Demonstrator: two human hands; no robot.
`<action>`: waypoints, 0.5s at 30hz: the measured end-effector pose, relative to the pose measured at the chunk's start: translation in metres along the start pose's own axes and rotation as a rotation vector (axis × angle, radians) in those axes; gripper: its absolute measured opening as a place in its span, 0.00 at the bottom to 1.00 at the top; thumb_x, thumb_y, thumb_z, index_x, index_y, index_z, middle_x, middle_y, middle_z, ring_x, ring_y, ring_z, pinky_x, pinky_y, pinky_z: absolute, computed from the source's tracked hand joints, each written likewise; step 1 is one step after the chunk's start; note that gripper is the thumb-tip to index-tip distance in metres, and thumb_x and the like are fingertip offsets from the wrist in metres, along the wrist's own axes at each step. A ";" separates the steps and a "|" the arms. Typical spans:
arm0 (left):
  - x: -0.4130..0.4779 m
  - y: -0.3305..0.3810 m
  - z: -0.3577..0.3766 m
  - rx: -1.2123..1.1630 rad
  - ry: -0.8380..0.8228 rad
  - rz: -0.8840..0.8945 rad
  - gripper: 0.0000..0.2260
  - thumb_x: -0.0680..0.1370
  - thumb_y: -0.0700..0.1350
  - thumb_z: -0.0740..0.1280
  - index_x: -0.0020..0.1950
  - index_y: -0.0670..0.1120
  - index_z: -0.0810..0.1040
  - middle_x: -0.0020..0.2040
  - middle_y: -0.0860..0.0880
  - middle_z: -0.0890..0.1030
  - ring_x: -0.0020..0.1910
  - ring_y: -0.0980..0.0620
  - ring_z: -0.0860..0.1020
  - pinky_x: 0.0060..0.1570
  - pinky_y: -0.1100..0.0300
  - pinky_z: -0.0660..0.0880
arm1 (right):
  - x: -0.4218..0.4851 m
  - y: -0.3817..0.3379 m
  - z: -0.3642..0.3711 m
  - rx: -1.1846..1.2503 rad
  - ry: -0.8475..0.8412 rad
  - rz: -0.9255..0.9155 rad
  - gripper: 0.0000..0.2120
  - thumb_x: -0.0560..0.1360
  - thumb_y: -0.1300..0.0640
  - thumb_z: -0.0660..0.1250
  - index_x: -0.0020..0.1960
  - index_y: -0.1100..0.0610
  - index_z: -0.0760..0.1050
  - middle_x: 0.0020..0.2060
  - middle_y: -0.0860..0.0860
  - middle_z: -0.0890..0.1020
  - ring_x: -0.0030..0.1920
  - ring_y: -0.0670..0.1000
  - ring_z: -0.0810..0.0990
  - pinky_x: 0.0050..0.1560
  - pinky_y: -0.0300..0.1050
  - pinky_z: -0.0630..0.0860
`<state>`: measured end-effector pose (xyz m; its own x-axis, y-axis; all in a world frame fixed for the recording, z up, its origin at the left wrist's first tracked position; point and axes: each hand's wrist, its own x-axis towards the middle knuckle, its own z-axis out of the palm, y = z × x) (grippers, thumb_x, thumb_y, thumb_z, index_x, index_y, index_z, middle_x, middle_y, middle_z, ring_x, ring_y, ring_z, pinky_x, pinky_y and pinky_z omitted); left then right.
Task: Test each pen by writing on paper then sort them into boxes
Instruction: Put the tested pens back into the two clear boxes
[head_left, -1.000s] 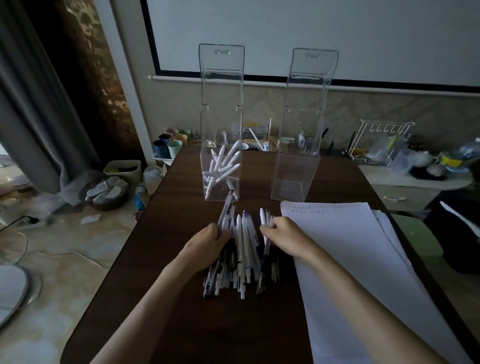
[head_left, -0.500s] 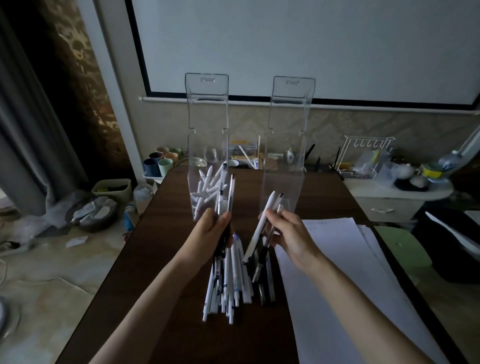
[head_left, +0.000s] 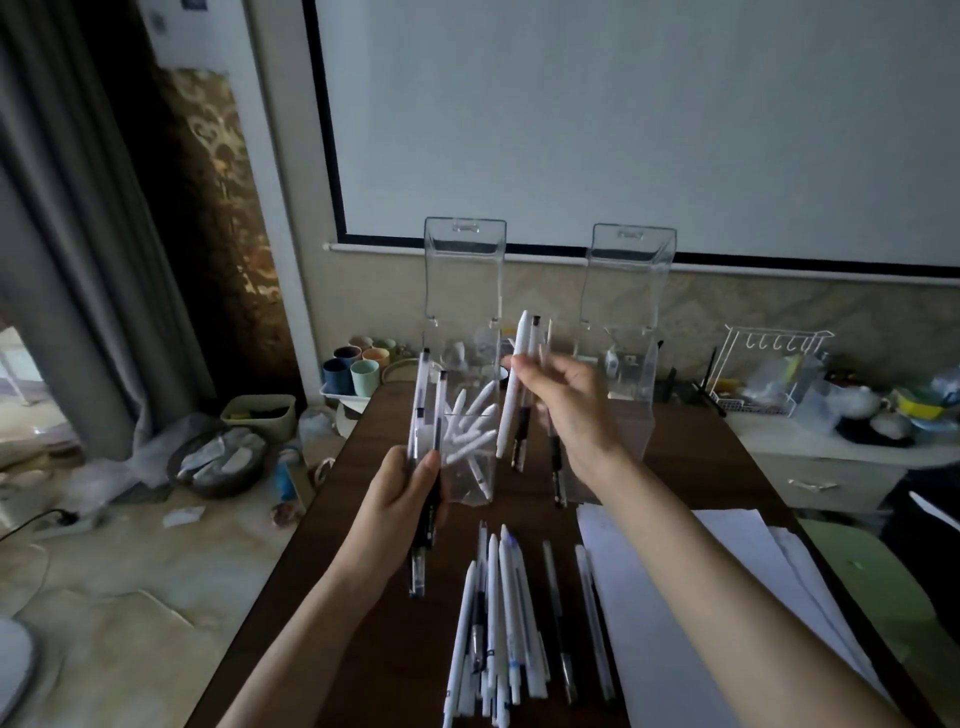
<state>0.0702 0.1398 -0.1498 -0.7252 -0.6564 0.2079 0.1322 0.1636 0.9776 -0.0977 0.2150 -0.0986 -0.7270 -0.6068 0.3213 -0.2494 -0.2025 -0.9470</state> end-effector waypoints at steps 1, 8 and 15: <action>0.000 0.000 -0.004 0.003 0.004 0.006 0.13 0.80 0.45 0.58 0.46 0.34 0.66 0.32 0.45 0.74 0.29 0.50 0.72 0.29 0.60 0.70 | 0.006 -0.002 0.003 0.004 0.012 -0.008 0.16 0.75 0.58 0.68 0.45 0.73 0.76 0.24 0.47 0.69 0.23 0.41 0.66 0.24 0.30 0.62; 0.000 -0.005 -0.017 -0.007 0.039 0.014 0.14 0.80 0.43 0.58 0.47 0.31 0.65 0.29 0.47 0.74 0.27 0.52 0.70 0.26 0.62 0.68 | 0.038 -0.003 0.025 0.028 0.116 -0.025 0.13 0.75 0.57 0.68 0.37 0.65 0.78 0.25 0.52 0.71 0.22 0.41 0.63 0.24 0.32 0.60; 0.000 -0.008 -0.016 -0.005 0.017 0.003 0.14 0.80 0.44 0.58 0.46 0.32 0.65 0.30 0.48 0.74 0.27 0.53 0.71 0.28 0.61 0.69 | 0.028 0.008 0.018 0.035 0.102 0.113 0.09 0.78 0.61 0.64 0.47 0.67 0.78 0.35 0.55 0.80 0.19 0.40 0.64 0.20 0.31 0.59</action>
<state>0.0801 0.1268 -0.1575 -0.7133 -0.6682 0.2116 0.1383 0.1618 0.9771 -0.1090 0.1828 -0.0975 -0.8109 -0.5461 0.2102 -0.1417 -0.1653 -0.9760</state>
